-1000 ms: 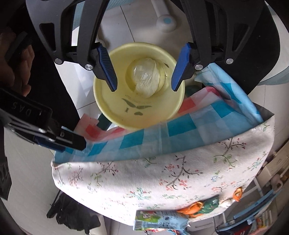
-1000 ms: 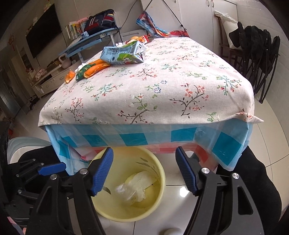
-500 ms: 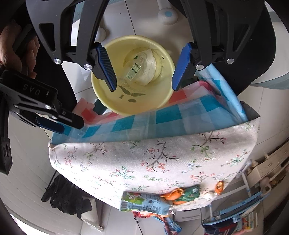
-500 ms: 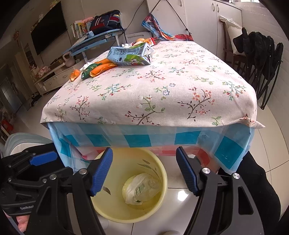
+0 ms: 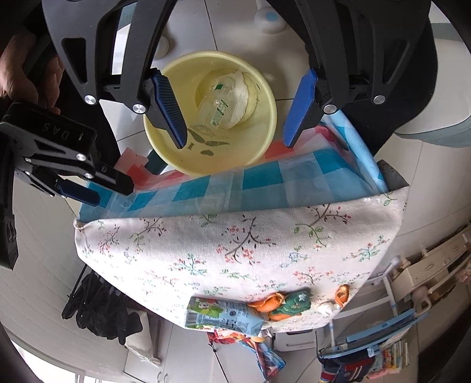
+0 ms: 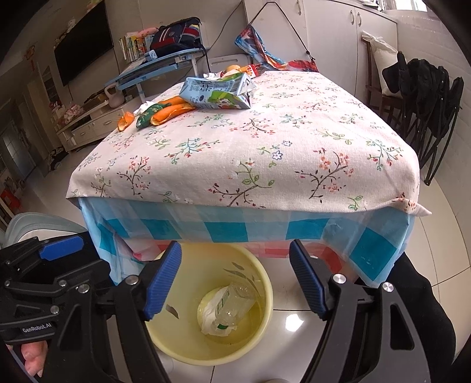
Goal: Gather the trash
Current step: 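Withdraw both tools from the basin back over the table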
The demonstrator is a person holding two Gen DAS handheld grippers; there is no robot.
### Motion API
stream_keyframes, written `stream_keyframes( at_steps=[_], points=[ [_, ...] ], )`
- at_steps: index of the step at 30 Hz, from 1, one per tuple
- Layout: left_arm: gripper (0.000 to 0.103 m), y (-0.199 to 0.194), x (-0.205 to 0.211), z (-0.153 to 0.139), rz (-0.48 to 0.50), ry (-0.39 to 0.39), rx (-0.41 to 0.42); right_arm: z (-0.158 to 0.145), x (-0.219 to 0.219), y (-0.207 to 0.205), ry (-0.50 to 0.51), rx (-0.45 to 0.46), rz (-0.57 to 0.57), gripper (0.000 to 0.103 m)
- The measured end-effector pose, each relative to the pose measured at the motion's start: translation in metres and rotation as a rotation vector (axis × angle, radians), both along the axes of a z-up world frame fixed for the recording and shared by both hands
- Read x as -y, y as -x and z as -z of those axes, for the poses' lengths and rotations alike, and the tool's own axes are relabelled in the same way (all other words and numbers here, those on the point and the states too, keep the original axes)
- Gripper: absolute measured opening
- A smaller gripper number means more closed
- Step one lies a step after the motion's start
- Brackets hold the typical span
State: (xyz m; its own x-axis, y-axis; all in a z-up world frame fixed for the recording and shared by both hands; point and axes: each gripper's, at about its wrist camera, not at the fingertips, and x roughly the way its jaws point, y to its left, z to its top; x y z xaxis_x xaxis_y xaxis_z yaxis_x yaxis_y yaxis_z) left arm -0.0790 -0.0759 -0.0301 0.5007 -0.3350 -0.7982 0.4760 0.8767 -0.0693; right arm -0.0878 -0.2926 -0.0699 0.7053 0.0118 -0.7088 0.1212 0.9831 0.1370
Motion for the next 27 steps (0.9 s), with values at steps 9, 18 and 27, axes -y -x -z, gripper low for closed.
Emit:
stream_keyframes(
  at_steps=[9,18,27],
  points=[
    [0.072,-0.003,-0.005,-0.017,-0.02,0.011,0.084,-0.009,-0.01,-0.001,0.038,0.045,-0.012,0.073],
    [0.076,-0.035,-0.031,-0.039,-0.12,0.054,0.154,-0.023,-0.016,-0.009,0.04,0.089,-0.027,0.075],
    [0.078,-0.089,-0.061,-0.054,-0.239,0.077,0.187,-0.034,-0.019,-0.04,-0.019,0.084,-0.053,0.076]
  ],
)
